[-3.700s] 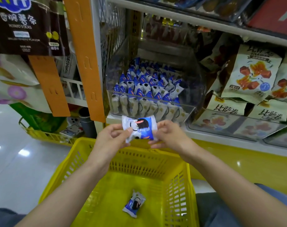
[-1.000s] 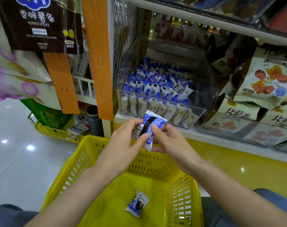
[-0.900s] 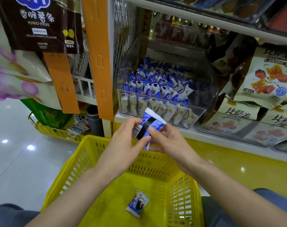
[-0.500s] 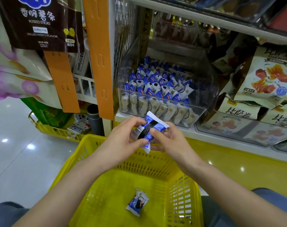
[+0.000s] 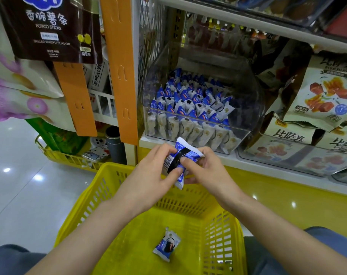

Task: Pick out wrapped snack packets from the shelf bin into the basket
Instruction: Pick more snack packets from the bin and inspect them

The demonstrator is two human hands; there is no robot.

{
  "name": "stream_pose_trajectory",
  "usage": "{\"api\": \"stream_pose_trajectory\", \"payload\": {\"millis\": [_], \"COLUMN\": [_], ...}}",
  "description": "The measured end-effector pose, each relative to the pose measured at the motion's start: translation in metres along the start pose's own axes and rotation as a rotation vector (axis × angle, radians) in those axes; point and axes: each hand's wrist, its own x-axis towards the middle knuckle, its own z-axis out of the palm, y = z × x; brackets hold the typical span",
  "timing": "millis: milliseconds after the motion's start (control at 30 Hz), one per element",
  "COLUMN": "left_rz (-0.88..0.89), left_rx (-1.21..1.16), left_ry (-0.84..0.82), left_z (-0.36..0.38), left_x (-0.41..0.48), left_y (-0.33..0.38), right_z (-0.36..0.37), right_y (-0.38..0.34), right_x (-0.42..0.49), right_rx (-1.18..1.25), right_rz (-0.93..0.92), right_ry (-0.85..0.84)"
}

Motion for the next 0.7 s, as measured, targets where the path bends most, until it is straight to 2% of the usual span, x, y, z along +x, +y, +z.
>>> {"api": "stream_pose_trajectory", "payload": {"millis": [133,267,500,633,700], "left_rz": [0.0,0.026,-0.041,-0.012,0.006], "left_rx": [0.027,0.156,0.263,0.528,0.582], "left_ry": [0.001,0.004,-0.009,0.036,0.04], "left_z": [-0.003,-0.006,-0.004,-0.001,-0.001], "left_x": [-0.001,-0.002,0.0,0.0,0.001], "left_y": [0.002,0.006,0.006,0.001,-0.001], "right_z": [0.0,0.001,0.004,0.004,0.005], "right_y": [0.001,0.003,0.008,0.014,0.016], "right_x": [-0.001,-0.001,-0.001,-0.003,-0.004], "right_rx": [-0.028,-0.042,-0.232,-0.396,-0.457], "right_rz": [-0.044,-0.093,-0.181,-0.279,-0.306], "right_ry": [-0.009,-0.024,-0.005,-0.027,-0.043]}}
